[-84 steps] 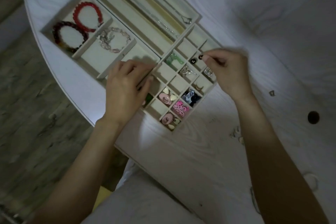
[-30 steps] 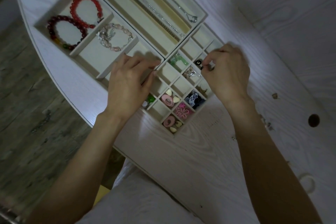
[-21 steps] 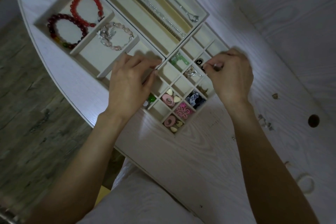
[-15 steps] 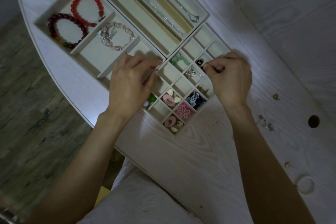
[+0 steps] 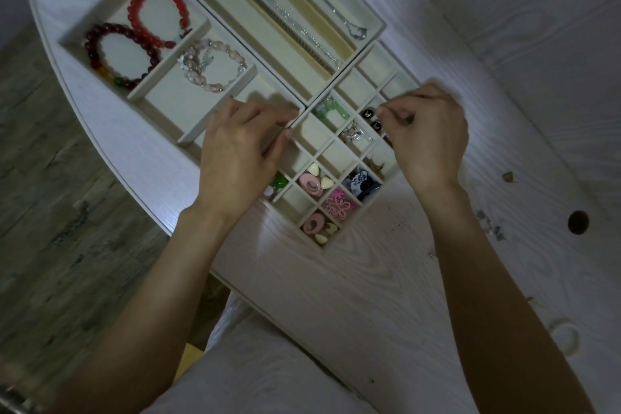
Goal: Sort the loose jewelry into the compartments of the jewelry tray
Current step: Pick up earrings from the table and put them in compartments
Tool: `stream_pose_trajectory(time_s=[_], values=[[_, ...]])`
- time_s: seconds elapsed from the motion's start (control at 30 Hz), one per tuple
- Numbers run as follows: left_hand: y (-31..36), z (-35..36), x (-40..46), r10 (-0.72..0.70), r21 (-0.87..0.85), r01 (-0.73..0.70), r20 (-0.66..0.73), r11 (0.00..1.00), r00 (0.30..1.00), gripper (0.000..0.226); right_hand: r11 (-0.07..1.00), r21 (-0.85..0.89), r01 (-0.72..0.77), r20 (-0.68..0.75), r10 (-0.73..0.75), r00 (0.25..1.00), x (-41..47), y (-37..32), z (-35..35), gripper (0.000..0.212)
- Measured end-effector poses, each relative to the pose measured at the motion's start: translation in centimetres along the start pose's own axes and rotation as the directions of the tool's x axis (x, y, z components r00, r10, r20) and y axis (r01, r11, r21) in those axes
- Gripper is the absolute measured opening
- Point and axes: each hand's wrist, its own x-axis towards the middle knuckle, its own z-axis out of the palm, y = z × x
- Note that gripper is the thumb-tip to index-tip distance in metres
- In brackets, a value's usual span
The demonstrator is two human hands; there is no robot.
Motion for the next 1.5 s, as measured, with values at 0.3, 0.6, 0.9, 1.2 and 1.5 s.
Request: stream_pose_trajectory(time_s=[0.3, 0.6, 0.9, 1.2, 1.5], values=[[0.0, -0.1, 0.1, 0.004, 0.0, -0.004, -0.006, 1.0, 1.0, 0.021, 0.999, -0.025, 0.021, 0.019, -0.02, 1.0, 0.6, -0.3, 0.9, 0.016], [-0.1, 0.0, 0.1, 0.009, 0.001, -0.009, -0.002, 1.0, 1.0, 0.02, 0.996, -0.061, 0.06, 0.01, -0.06, 0.998, 0.3, -0.5, 0.7, 0.014], [0.7, -0.2, -0.2, 0.063, 0.096, -0.059, -0.04, 0.994, 0.997, 0.022, 0.999, 0.036, 0.016, -0.08, -0.013, 0.997, -0.8, 0.8, -1.6, 0.022], [6.9, 2.5, -2.7, 0.26, 0.108, -0.286, 0.206, 0.952, 0.943, 0.043, 0.99, -0.095, -0.109, -0.2, 0.088, 0.976, -12.8, 9.7, -5.5, 0.022], [7.9, 4.0, -4.8, 0.239, 0.206, -0.286, 0.227, 0.936, 0.944, 0.035, 0.973, 0.141, -0.184, -0.07, 0.195, 0.978, -19.4, 11.0, -2.0, 0.028]])
